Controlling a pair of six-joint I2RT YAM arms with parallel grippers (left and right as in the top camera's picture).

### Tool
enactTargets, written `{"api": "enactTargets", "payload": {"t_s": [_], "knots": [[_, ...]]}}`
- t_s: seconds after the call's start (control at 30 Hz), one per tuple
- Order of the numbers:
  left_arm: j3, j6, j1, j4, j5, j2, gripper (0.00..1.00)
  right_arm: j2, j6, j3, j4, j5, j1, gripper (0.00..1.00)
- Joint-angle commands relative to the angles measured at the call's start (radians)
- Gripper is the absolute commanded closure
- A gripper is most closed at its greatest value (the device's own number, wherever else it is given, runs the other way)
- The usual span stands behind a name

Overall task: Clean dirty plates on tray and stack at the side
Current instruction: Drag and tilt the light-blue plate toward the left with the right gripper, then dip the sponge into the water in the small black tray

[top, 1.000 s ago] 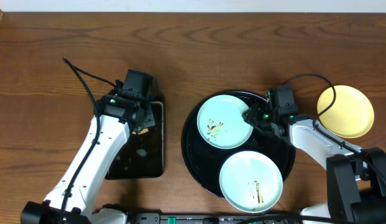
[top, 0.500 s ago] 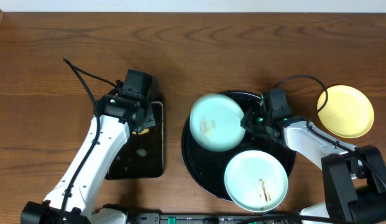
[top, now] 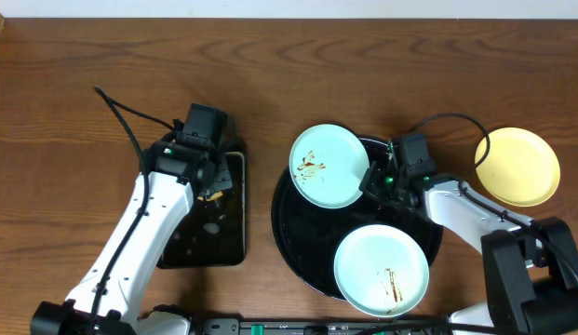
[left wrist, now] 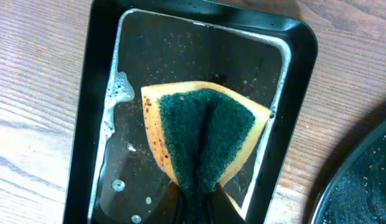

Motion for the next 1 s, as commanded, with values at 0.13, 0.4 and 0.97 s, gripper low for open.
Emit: {"api": "enactTargets", "payload": {"t_s": [0.13, 0.4, 0.97], "knots": [[-0.055, -0.023, 0.071, 0.017, 0.0, 0.03, 0.93, 0.016, -0.057, -0.005, -0.09, 0.084, -0.071, 0.99], [-0.162, 0.03, 0.073, 0.208, 0.263, 0.154, 0.93, 0.015, -0.096, 0.008, -0.115, 0.042, -0.078, 0.98], [-0.171, 0.067, 0.073, 0.323, 0.444, 0.377, 0.92, 0.014, -0.117, 0.013, -0.128, 0.019, -0.078, 0.99]]}}
